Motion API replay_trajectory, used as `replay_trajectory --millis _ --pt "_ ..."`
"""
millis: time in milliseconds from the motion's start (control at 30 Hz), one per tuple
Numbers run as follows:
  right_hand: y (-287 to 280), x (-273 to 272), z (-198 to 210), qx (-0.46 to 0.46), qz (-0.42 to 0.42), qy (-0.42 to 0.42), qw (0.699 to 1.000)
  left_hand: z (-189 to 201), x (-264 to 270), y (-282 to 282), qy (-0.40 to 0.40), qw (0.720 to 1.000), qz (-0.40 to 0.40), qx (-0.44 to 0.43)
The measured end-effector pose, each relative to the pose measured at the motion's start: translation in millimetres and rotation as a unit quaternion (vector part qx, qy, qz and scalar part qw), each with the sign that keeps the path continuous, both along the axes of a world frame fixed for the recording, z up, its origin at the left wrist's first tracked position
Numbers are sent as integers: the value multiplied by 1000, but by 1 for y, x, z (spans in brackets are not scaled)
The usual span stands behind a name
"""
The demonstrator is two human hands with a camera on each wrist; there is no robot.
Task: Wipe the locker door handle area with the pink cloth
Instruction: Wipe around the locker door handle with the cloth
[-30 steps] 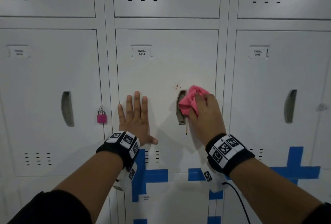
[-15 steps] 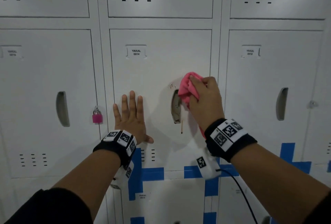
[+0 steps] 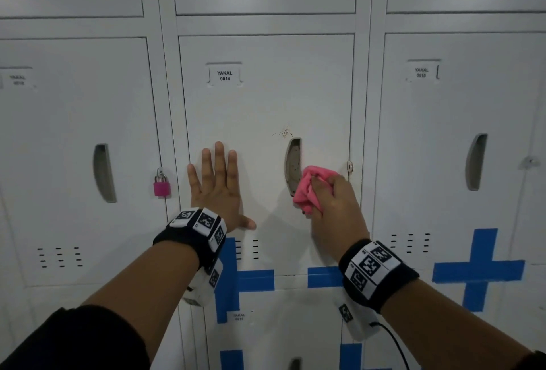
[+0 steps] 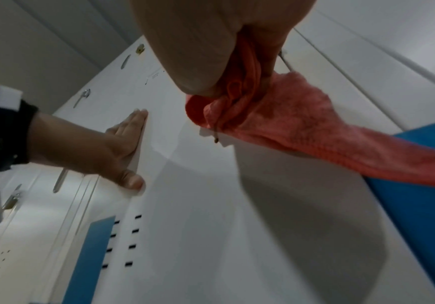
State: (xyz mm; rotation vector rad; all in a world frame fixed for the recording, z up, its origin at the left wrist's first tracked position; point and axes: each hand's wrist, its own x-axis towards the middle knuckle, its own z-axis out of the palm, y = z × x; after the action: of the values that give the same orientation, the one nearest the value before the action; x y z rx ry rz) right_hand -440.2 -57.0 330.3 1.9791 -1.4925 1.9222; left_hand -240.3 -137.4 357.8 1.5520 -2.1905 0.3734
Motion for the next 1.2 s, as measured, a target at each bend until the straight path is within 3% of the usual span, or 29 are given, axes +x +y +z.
replay_trajectory --millis 133,233,300,433,533,600,700,833,900,967,1067,1200 --pt "11 3 -10 51 30 -30 998 0 0 0 4 1000 2 2" --pt "29 11 11 1 105 -86 991 0 0 0 4 1000 4 5" --pt "27 10 28 -60 88 -81 991 0 0 0 1 1000 7 7" --pt "-4 1 39 -60 -115 90 987 1 0 0 2 1000 3 4" --pt "-13 1 26 -41 -171 140 974 -1 0 -1 5 1000 0 1" --pt "-10 6 16 -42 -141 119 982 -1 1 -2 5 1000 0 -2" --pt "-3 15 -4 -34 -3 20 999 -1 1 -2 5 1000 -4 -4" --pt "-4 16 -25 -33 -4 -3 999 -2 1 -4 6 1000 -9 -4" --pt "-2 17 -35 -2 -22 32 999 -2 1 -4 7 1000 -11 -4" --pt "-5 16 -50 33 -71 122 989 -2 1 -4 6 1000 -10 -5" --pt "-14 12 -69 79 -159 228 957 -2 1 -4 9 1000 -7 -2" --pt "-10 7 -46 -9 -164 360 918 -1 0 -1 9 1000 1 4"
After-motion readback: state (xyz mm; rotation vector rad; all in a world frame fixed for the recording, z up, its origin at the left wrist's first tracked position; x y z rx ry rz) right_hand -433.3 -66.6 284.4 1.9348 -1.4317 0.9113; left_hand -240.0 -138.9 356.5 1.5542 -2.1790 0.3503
